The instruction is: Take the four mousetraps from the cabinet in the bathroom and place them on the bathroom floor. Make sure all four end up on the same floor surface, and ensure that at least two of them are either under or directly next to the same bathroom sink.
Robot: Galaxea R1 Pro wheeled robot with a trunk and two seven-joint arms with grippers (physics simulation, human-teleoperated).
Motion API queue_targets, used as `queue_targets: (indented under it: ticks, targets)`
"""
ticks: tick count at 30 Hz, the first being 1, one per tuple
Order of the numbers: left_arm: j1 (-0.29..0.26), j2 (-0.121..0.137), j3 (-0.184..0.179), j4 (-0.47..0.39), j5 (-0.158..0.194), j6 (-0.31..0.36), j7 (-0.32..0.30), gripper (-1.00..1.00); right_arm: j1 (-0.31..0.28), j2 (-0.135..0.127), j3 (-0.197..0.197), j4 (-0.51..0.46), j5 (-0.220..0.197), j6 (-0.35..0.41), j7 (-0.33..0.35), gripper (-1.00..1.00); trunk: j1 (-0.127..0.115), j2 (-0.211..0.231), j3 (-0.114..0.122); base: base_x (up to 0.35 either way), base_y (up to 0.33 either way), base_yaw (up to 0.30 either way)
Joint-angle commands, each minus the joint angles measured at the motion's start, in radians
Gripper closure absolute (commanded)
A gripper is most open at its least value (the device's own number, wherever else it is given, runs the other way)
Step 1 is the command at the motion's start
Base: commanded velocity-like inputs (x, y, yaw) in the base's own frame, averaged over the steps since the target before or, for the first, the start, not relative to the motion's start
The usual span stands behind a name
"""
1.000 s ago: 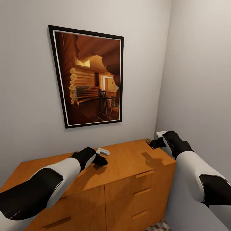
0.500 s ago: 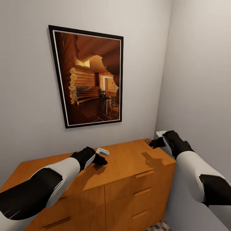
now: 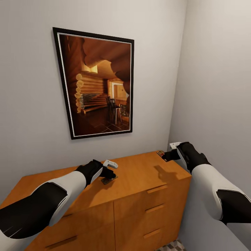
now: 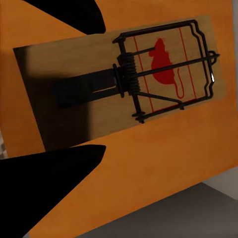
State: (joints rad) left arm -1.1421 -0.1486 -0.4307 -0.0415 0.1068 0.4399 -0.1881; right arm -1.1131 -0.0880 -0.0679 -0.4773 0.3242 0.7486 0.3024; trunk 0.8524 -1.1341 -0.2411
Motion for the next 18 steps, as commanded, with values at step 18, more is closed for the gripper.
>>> queue_targets:
  ticks: [18]
  targets:
    - [0.000, 0.000, -0.010, 0.014, 0.010, -0.003, 0.003, -1.00, -0.001, 0.001, -0.006, 0.000, 0.010, 0.003, 0.008, 1.00, 0.000, -0.001, -0.001, 0.000, 0.000, 0.000]
